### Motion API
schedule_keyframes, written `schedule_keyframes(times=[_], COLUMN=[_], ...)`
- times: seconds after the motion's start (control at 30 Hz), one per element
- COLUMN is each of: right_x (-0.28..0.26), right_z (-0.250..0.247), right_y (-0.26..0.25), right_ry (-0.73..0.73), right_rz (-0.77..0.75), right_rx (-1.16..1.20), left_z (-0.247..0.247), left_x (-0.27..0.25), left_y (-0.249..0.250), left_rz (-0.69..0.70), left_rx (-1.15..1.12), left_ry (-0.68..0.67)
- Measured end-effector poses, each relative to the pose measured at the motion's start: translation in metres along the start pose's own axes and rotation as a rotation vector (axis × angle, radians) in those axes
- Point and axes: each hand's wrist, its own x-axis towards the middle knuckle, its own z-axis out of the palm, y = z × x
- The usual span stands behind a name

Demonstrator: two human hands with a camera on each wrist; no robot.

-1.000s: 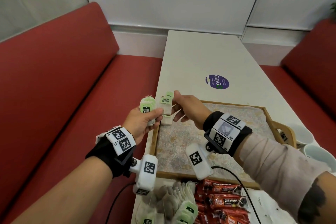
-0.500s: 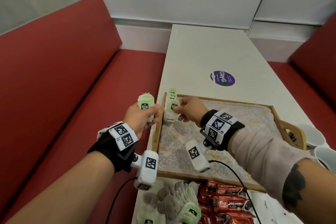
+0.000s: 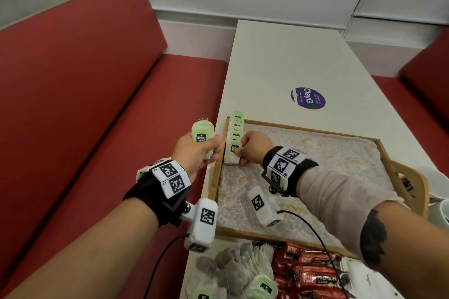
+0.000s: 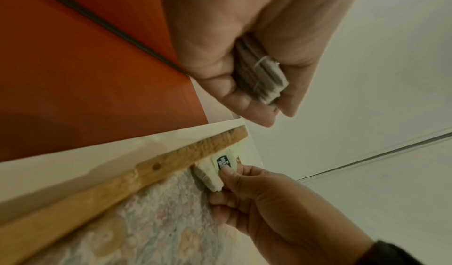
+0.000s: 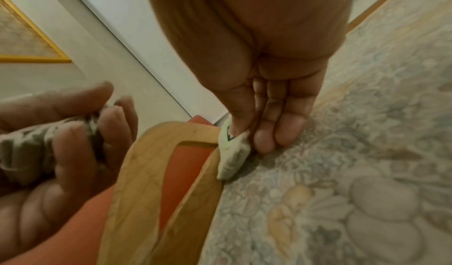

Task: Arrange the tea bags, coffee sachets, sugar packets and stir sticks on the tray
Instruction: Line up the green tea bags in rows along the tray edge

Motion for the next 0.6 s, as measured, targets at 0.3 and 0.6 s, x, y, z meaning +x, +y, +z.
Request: schedule_keyframes(times=[0.3,0.6], right_x=[-0.006,-0.005], right_z=[-0.004,0.006], right_y=[-0.001,0.000], right_ry=[0.070,-0.064], right_rz=[-0.193,-0.231], right_rx=[-0.322,-0.532], left_z=[-0.002,-0.003], left_x=[0.002,0.000], left_y=[-0.002,0.001], left_rz=[-0.014,-0.070], left_rx=[0.003,-0.071], left_ry=[0.012,-0.023])
